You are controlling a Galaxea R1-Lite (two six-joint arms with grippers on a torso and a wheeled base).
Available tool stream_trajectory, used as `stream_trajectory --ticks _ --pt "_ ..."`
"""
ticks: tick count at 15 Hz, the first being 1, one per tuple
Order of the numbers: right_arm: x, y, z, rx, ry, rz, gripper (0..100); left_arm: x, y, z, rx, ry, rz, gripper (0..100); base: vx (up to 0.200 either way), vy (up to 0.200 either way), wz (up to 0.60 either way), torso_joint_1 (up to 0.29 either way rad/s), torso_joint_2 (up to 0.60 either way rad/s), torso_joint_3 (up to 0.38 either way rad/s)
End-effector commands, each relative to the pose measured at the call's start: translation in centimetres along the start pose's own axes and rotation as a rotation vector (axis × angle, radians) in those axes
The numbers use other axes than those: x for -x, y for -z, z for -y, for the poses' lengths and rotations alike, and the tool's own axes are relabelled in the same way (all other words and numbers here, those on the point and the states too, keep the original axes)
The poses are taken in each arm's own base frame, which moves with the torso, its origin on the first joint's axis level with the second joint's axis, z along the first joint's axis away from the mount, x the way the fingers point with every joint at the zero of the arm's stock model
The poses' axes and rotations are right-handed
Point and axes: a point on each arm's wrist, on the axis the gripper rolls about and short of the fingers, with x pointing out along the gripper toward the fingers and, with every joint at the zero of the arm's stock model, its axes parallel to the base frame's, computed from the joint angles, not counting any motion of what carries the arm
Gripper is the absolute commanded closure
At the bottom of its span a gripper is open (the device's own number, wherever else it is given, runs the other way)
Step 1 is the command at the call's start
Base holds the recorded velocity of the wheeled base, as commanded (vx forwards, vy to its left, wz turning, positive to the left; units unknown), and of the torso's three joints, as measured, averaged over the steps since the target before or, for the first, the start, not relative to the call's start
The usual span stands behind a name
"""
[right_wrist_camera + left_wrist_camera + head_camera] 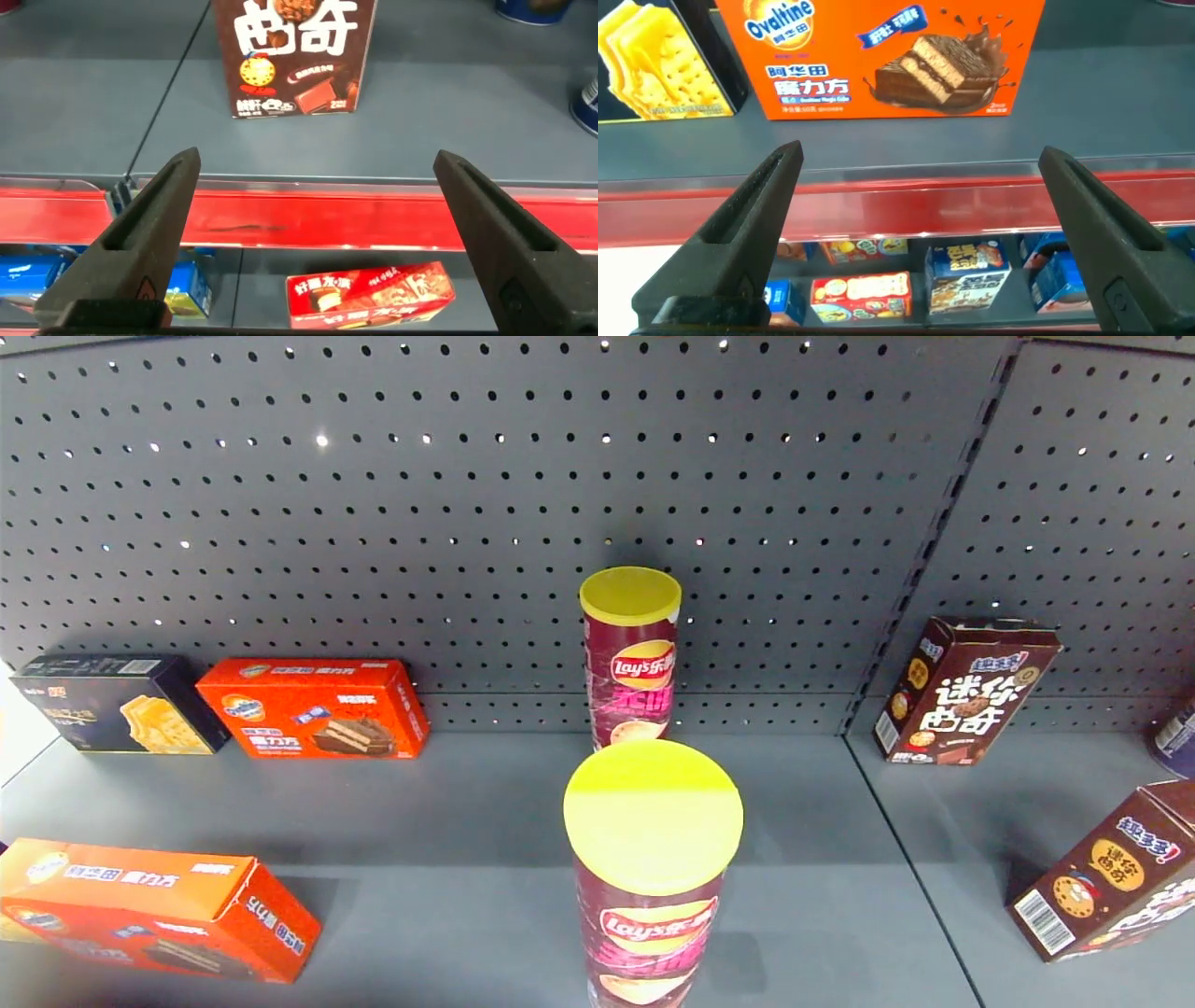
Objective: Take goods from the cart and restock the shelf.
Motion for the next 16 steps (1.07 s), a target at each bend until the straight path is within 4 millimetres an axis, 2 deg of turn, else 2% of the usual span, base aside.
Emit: stream_trajectory --ticks 1,16 --pt "0.00 -0.01 0.00 0.001 -0.001 0.001 0 -0.02 0.02 0.00 0.001 -0.002 -0.002 0 0.000 0.000 0.00 0.000 0.00 0.000" --pt "0.00 -0.01 0.00 0.001 -0.001 0.001 0 -0.01 -0.02 0.01 -0.002 0.003 -0.001 0 0.000 0.000 0.00 0.000 0.00 0.000"
